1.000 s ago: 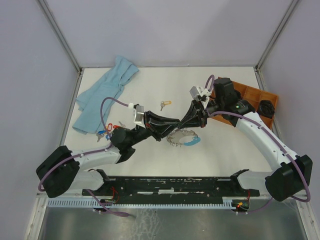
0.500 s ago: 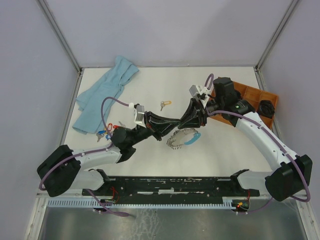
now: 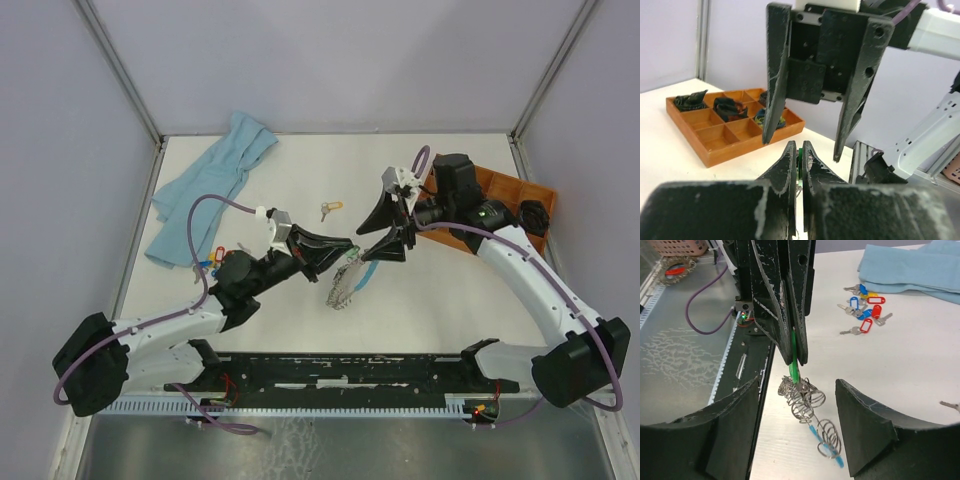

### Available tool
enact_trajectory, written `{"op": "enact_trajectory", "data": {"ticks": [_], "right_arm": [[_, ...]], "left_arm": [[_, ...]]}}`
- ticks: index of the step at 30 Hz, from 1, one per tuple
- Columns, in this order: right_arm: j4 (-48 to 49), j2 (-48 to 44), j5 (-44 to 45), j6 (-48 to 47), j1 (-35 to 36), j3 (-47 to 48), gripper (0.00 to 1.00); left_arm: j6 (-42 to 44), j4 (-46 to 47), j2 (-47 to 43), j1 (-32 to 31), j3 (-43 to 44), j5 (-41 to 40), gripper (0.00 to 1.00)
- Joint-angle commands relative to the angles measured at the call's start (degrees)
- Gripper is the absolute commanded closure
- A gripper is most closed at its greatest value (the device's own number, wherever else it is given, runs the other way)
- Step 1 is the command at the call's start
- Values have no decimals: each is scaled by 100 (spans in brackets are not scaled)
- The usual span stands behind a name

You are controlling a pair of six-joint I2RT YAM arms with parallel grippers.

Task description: Remove the keys from the keyring

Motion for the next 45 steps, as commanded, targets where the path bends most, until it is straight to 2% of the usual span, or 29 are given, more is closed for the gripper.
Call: {"op": "enact_trajectory", "data": {"ticks": [1, 4, 8, 14, 22, 29, 36, 45], "right_arm": [[-582, -230, 312, -563, -102, 467, 30], [-1007, -306, 465, -956, -115, 539, 33], [-1173, -354, 405, -1153, -114, 445, 43], [-986, -334, 350, -1258, -46, 90, 59], [-447, -220, 490, -1697, 181, -535, 68], [612, -163, 683, -881, 231, -876, 69], [1975, -87, 584, 378, 235, -1236, 63], [2561, -109, 327, 1071, 234, -1302, 62]], "left_arm": [[325, -649, -319, -21, 454, -436, 97], [261, -1087, -377, -22, 608, -641, 97], [186, -1482, -411, -32, 750, -919, 97], [154, -1814, -434, -55, 965, -1153, 97], [207, -2007, -505, -54, 1180, -1101, 97], [226, -2096, -674, -56, 1188, -1090, 97], [183, -2091, -701, -64, 1221, -993, 97], [106, -2015, -702, -68, 1196, -923, 97]]}}
